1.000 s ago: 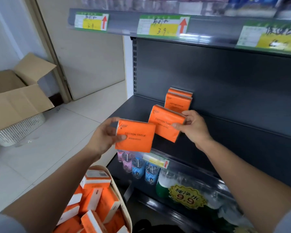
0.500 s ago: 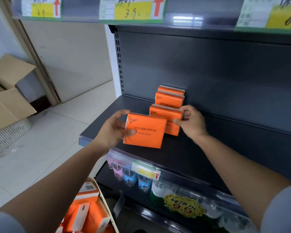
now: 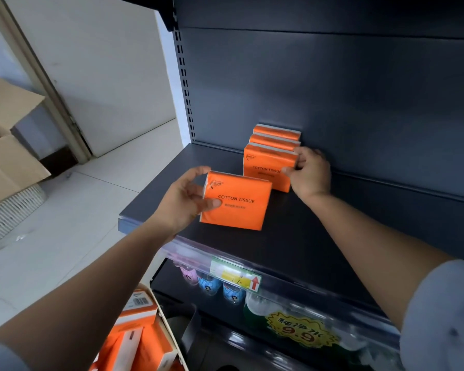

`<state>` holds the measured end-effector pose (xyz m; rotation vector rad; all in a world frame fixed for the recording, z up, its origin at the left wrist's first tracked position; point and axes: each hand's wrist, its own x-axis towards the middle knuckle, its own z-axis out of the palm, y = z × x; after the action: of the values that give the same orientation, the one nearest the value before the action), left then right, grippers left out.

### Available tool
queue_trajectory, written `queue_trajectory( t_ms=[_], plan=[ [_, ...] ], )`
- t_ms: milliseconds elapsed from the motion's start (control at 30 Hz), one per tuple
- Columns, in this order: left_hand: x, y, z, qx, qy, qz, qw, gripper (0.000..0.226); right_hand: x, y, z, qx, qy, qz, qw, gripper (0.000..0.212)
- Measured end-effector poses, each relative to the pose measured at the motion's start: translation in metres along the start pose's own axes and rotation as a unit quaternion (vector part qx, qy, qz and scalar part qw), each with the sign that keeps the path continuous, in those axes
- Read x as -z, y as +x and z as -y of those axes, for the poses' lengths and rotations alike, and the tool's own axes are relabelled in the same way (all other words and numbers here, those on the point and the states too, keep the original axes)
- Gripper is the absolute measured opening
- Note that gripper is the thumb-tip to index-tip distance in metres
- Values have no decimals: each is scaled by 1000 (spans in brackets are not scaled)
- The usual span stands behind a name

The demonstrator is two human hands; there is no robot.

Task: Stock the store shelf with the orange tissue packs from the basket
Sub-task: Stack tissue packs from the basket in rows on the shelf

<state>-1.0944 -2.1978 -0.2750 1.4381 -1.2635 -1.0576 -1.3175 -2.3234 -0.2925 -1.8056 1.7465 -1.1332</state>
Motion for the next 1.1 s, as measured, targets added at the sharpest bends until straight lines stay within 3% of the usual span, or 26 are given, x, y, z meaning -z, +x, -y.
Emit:
queue_trajectory(
  t_ms=[267, 567, 967, 1100],
  plan=[
    [3, 4, 2, -6, -7, -5, 1000, 58, -5, 5, 4, -28, 12, -19, 999, 62],
    [2, 7, 2, -9, 2, 4, 1000, 60, -16, 5, 3, -45, -7, 2, 999, 47],
    [-4, 15, 5, -28, 32, 4, 999, 57, -12, -5, 5, -48, 9, -17, 999, 62],
    [-9, 19, 4, -30, 46, 7, 998, 56, -2, -13, 6, -35, 10, -36, 999, 43]
  ],
)
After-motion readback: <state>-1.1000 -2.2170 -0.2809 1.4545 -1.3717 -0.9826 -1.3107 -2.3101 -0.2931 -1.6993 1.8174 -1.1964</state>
